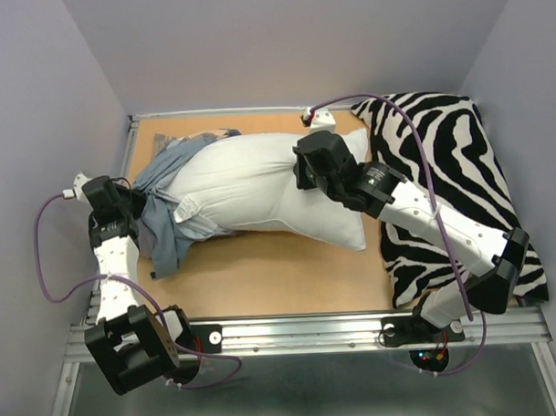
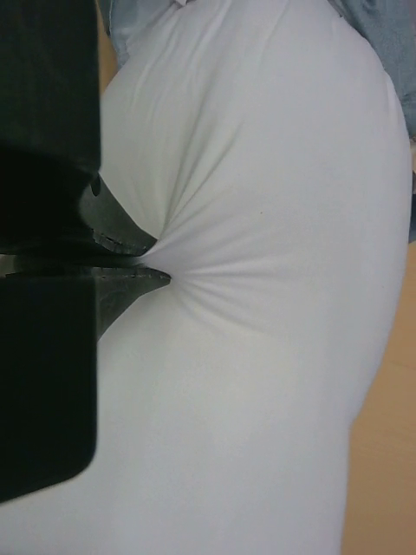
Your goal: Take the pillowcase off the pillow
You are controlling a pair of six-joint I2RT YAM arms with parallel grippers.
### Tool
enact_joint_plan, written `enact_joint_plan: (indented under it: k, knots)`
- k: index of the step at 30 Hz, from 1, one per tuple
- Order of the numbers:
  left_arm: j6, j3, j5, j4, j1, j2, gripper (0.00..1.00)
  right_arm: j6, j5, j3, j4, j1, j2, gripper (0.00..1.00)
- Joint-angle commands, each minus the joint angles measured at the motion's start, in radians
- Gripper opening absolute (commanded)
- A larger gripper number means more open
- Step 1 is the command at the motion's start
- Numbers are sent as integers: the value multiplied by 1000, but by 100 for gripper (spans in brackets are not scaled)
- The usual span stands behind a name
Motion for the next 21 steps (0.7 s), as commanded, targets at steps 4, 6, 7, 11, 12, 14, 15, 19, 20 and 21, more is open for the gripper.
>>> enact_joint_plan:
  k: [4, 6, 7, 11, 12, 14, 15, 19, 20, 21]
  knots:
    - [20, 74, -247, 48, 134, 39, 0, -118, 302, 334, -168, -54, -37, 1]
    - [20, 83, -261, 50, 137, 59, 0, -124, 325, 385, -202, -56, -40, 1]
    - [19, 83, -261, 50, 139, 62, 0, -131, 331, 423, -210, -56, -45, 1]
    - [25, 97, -270, 59, 145, 93, 0, -157, 385, 494, -238, -56, -74, 1]
    - [25, 101, -268, 60, 149, 97, 0, -167, 413, 509, -242, -56, -83, 1]
    - [26, 112, -268, 66, 156, 116, 0, -191, 448, 547, -254, -54, -89, 1]
    - [26, 129, -261, 65, 157, 122, 0, -202, 454, 555, -259, -56, -94, 0]
    - [45, 175, -195, 77, 157, 154, 0, -184, 393, 532, -288, -56, -95, 0]
    - [49, 185, -184, 98, 142, 160, 0, -158, 369, 511, -291, -56, -97, 1]
    - [74, 196, -160, 108, 128, 166, 0, -141, 318, 459, -291, -54, -98, 1]
